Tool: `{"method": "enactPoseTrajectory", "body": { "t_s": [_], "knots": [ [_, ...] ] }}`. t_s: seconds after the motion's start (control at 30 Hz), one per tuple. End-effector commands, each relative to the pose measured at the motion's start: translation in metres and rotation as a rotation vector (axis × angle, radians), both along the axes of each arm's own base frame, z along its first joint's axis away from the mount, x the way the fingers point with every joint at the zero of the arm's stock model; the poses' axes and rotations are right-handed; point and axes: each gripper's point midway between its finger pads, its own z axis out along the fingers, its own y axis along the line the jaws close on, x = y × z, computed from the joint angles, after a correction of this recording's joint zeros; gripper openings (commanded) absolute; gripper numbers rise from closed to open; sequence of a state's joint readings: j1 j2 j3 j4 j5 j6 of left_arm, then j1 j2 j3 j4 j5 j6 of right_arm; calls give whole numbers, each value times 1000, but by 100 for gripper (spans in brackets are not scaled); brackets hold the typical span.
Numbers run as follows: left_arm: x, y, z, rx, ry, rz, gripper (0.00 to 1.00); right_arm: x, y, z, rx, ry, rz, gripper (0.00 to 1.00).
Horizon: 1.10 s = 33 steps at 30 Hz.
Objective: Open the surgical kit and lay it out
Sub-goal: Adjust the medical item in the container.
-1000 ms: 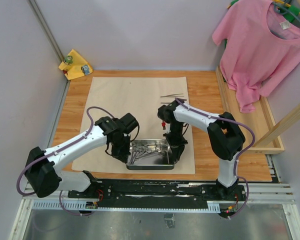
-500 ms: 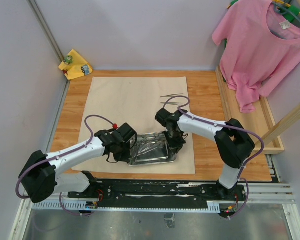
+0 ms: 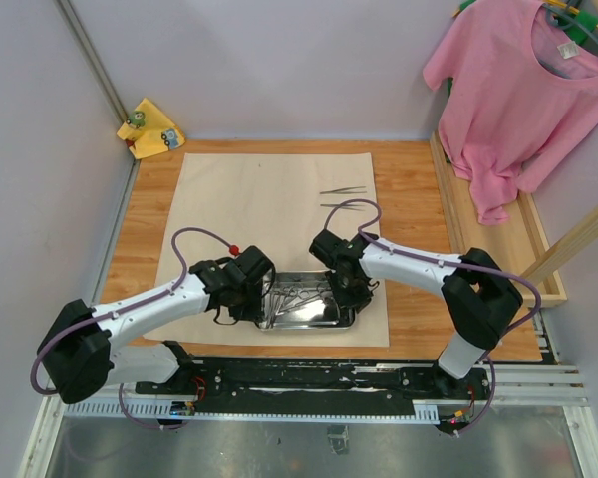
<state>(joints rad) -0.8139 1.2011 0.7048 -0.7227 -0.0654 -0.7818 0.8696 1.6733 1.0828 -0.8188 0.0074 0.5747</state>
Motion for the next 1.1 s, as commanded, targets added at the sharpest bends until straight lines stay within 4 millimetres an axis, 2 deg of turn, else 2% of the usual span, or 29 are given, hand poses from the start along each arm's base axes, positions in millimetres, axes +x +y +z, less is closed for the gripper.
{"method": "enactPoseTrajectory", "body": {
  "t_s": [0.0,0.03,0.2,0.33,0.4,0.43,0.53,0.67,0.77,0.93,1.07],
  "knots": [
    [16,-32,33,-150,-98,-33,24,7,28,12,106,-58,65,39],
    [17,-30,36,-145,-103,-23,26,8,29,15,108,-64,71,45],
    [25,-17,57,-106,-156,36,41,13,29,36,137,-111,82,64],
    [33,-11,83,-101,-226,60,51,19,26,74,191,-207,76,78],
    [36,-11,91,-98,-240,55,52,16,25,91,232,-231,78,95],
    [37,-13,95,-104,-246,49,53,12,25,99,264,-238,77,99],
    [43,-22,105,-118,-255,16,54,5,18,115,350,-286,63,98],
    [52,-33,101,-94,-257,-51,56,2,6,121,460,-331,62,98],
    [62,-39,85,-22,-232,-95,57,4,-4,120,523,-349,66,98],
    [74,-48,59,51,-207,-136,64,15,-26,119,509,-412,57,100],
    [78,-41,38,130,-188,-141,68,14,-25,114,520,-409,84,84]
  ]
}}
